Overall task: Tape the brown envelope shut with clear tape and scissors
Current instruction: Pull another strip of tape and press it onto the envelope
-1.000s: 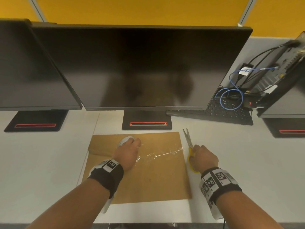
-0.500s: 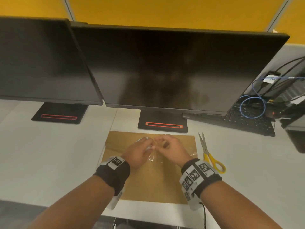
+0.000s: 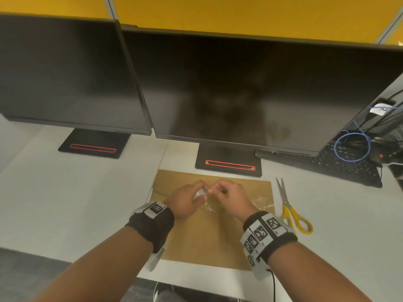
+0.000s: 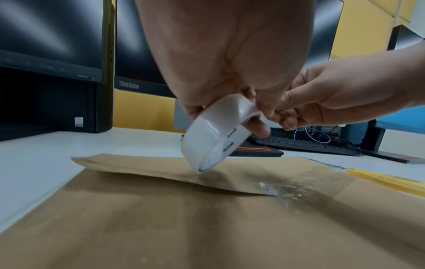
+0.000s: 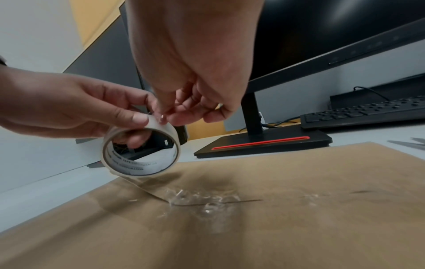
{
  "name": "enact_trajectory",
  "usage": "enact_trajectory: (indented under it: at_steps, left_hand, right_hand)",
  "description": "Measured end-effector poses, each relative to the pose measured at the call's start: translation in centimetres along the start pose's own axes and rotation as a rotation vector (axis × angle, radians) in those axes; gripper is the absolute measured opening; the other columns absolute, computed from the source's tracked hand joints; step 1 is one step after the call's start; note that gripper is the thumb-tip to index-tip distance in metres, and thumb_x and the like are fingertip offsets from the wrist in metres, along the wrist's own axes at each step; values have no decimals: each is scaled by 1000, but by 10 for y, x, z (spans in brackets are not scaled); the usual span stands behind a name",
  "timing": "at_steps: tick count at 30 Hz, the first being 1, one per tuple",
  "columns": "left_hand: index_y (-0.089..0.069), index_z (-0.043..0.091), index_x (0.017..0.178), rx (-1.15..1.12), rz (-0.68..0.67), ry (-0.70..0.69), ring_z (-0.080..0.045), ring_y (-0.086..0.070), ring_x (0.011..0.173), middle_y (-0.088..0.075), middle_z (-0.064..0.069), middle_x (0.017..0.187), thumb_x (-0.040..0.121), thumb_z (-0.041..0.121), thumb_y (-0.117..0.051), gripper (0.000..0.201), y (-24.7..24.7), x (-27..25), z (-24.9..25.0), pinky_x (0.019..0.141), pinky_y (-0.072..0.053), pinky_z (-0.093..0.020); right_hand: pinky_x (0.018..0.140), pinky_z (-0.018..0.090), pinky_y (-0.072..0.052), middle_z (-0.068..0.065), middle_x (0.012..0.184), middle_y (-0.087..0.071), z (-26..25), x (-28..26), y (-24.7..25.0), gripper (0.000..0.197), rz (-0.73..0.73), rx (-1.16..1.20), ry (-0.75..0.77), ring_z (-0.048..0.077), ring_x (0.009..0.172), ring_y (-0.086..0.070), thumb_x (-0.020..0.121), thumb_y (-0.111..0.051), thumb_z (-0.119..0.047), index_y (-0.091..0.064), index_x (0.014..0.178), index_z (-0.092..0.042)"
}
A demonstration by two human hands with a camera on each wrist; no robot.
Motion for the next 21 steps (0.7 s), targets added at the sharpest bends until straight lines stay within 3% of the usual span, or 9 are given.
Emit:
enact_trajectory:
  at_steps: [3,7,10,13,18,21]
  left_hand:
    - [-49,29,118,-11,-3,51,-23,-60,79,-64,1,88,94,42,-51,27,12,1,-1,70,-44,-30]
    - [-52,25,109,-49,-53,114,-22,-61,88,-67,-4,95,94,49,-48,28,27,3,-9,81,-48,-36]
    - [-60,15,96,162,-73,90,-23,-59,88,-65,-5,91,92,56,-44,44,36,5,-9,78,-46,-37]
    - [-63,21,92,386,2,49,-21,-60,83,-68,-2,86,88,64,-42,49,44,11,-7,76,-49,-35]
    - [-61,22,84,567,23,187,-17,-57,80,-66,2,85,85,71,-41,53,55,16,-8,77,-43,-29]
    - [-48,20,55,430,53,202,-15,-50,60,-48,2,54,76,83,-32,68,60,16,-18,75,-43,-35]
  right_hand:
    - [58,19,-38,-6,72,-59,4,1,0,13,21,26,-47,5,60,-48,88,-62,-27,-62,76,-21]
    - [55,15,-40,-6,67,-55,7,1,2,23,21,85,-94,9,59,-48,88,-64,-27,-55,67,-29]
    - [52,11,-39,-6,65,-54,5,1,1,23,9,73,-104,8,57,-46,88,-63,-26,-54,67,-27]
    - [54,14,-39,-5,67,-54,2,3,1,20,12,66,-108,9,58,-47,89,-61,-26,-55,70,-24]
    - [48,7,-38,-8,61,-51,1,7,0,19,18,86,-118,6,54,-44,89,-63,-24,-57,71,-20]
    - [56,15,-41,-6,61,-58,12,6,-3,19,-8,158,-192,7,54,-50,87,-65,-26,-59,71,-18]
Point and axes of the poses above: each hand's wrist, its own x-axis towards the middle knuckle, its own y-axis out of the back of the hand, z = x × y, the point moved 5 cm from there along x, towards the middle knuckle
